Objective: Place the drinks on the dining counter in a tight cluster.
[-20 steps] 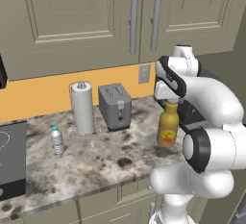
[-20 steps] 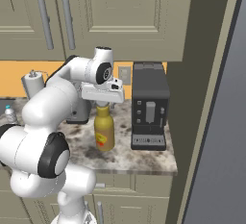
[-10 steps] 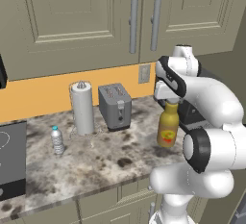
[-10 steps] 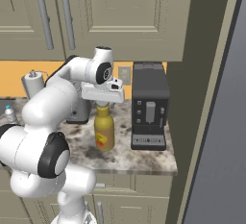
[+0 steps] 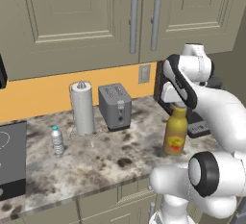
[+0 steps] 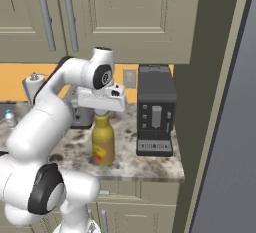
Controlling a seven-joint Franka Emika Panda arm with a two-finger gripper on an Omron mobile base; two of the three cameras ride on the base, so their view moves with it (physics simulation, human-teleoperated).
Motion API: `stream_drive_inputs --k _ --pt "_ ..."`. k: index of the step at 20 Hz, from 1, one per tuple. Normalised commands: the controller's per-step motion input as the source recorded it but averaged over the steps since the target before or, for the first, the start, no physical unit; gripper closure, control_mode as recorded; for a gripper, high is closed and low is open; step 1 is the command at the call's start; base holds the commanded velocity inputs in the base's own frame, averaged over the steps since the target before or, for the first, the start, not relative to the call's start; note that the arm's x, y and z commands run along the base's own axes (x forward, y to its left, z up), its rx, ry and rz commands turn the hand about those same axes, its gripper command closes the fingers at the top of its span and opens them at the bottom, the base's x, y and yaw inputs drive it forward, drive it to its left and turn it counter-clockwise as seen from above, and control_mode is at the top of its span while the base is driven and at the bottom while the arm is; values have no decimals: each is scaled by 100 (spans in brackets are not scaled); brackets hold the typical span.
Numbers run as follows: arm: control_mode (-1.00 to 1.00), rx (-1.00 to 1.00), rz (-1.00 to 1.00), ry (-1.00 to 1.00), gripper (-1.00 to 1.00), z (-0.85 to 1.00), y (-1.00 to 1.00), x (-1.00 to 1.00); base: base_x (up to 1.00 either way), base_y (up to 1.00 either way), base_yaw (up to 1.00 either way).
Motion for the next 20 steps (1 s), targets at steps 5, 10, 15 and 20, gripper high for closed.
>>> stream_drive_inputs --k 5,10,15,20 --pt "-100 0 0 -8 100 44 0 -89 0 0 0" --pt "-100 0 -1 -23 100 49 8 -7 0 0 0" --pt "-100 0 0 -12 100 14 2 -9 0 0 0" --pt "-100 0 0 0 100 0 0 0 0 0 0"
